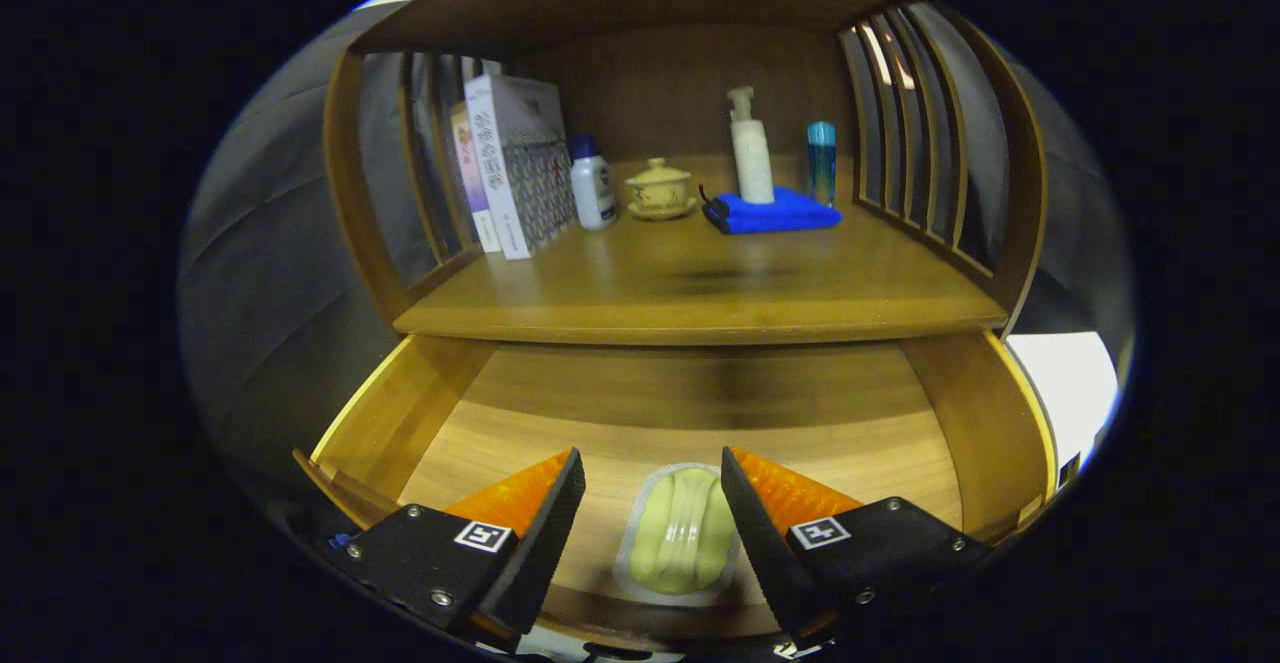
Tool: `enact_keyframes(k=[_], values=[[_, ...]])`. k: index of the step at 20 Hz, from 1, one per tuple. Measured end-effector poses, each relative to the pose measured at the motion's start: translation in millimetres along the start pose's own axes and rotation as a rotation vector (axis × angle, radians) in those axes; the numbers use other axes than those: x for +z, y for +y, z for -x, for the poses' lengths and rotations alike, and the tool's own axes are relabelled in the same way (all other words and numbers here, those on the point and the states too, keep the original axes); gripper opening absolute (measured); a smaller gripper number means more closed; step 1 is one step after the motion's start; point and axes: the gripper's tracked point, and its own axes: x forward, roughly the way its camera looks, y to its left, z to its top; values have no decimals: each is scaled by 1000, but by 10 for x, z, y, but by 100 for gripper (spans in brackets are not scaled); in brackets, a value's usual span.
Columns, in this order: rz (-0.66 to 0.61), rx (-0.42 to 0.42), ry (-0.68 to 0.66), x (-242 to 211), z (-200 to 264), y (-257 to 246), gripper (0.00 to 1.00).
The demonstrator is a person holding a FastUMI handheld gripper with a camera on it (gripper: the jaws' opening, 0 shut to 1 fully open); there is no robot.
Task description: Pull open the drawer, take out the items inside it, and place them on the countertop above the cabinet.
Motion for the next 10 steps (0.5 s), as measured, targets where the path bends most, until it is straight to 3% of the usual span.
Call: enact_keyframes(k=[3,5,10], values=[[24,-36,68,-77,-182,-113,85],[10,-4,125,-195,-228,-74,83],[37,-11,145,-273,-257,-150,68]])
